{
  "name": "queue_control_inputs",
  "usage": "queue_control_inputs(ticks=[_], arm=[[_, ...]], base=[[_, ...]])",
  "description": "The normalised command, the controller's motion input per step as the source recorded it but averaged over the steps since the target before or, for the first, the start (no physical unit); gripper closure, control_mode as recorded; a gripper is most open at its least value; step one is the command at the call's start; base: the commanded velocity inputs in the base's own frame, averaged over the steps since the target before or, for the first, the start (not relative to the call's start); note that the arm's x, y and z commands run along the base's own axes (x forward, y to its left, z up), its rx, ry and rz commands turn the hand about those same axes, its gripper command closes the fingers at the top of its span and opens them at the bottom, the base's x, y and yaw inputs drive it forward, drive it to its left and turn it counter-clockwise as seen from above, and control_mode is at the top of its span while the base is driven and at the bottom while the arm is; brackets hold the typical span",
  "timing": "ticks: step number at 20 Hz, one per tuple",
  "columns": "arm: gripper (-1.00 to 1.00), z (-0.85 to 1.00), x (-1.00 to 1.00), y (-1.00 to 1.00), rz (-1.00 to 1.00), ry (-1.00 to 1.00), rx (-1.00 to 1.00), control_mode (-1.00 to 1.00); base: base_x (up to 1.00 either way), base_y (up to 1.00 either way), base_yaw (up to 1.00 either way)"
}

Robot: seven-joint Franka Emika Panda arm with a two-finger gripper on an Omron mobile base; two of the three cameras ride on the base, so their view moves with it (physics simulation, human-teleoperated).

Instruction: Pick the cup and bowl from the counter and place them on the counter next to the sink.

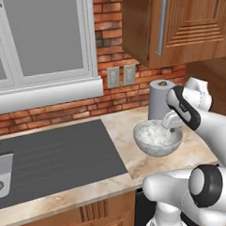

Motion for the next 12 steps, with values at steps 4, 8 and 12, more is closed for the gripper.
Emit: queue_control_inputs(ticks=[4,8,12], arm=[[1.00,-0.01,0.00,-0.41,-0.12,0.00,0.00,-1.00],[1.00,0.00,0.00,-0.34,-0.10,0.00,0.00,-1.00],[1.00,0.00,0.04,-0.23,-0.09,0.00,0.00,-1.00]], base=[[0.00,0.00,0.00],[0.00,0.00,0.00],[0.00,0.00,0.00]])
